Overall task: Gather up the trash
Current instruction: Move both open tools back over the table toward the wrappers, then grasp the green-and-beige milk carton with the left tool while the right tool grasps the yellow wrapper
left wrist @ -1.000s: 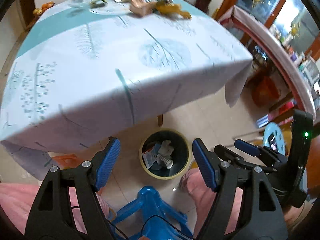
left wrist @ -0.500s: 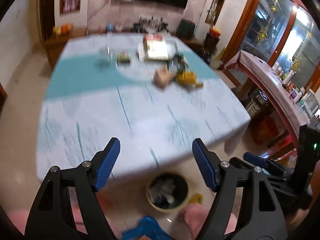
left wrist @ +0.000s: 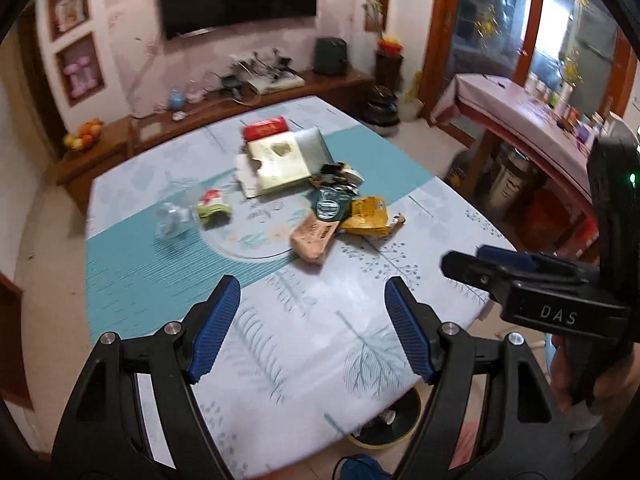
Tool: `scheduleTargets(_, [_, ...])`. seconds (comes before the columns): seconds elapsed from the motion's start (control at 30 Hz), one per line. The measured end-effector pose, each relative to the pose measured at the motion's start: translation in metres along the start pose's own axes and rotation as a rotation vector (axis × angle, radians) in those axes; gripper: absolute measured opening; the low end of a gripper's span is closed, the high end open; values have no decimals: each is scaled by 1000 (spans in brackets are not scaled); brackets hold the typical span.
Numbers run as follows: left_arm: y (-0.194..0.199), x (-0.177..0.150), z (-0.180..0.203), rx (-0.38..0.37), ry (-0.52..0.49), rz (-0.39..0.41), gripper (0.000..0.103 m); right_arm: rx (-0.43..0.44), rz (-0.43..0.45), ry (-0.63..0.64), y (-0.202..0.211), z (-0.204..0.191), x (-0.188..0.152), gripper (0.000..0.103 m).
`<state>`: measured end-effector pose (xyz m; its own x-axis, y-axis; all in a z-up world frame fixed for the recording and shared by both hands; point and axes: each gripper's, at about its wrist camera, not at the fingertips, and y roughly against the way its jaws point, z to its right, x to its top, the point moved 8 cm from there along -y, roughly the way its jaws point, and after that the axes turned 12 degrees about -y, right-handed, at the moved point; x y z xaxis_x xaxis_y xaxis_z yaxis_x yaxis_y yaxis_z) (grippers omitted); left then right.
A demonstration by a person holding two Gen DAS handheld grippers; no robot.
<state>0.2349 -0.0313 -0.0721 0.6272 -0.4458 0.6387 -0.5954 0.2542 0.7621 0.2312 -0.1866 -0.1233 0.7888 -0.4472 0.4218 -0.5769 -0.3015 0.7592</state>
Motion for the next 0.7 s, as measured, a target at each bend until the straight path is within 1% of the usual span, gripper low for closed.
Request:
scheduleTargets(0.1, [-40,11,1,-69,-12,-52,72,2,-9,-25,-23,2,16,66])
scheduleTargets(0.17, [-66,15,2,-91,-17,-80,72,6,-27,-54,-39,6,23,66])
scheduleTargets(0.2, [-82,19,1,-100,-19,-95,72,13,-38,-79,-49,9,28,64])
scheduleTargets(0.3, [-122,20,-2,-96,-39,-151,72,41,-60,-163,-71,24,38,64])
scheduleTargets(0.4, [-156,18,-6,-67,-62,-190,72,45,-70,-230,-91,38,46,64])
scheduleTargets(0.5, [-185,15,-9,-66,-59,-225,72,43,-94,-290,-114,50,51,64])
scheduleTargets(0.53, [-194,14,-10,-64,-63,-236,70,42,-101,-310,-122,54,54,64])
scheduleTargets(0.7, [-226,15,-9,-67,-84,-272,69,52,-142,-422,-157,71,58,61])
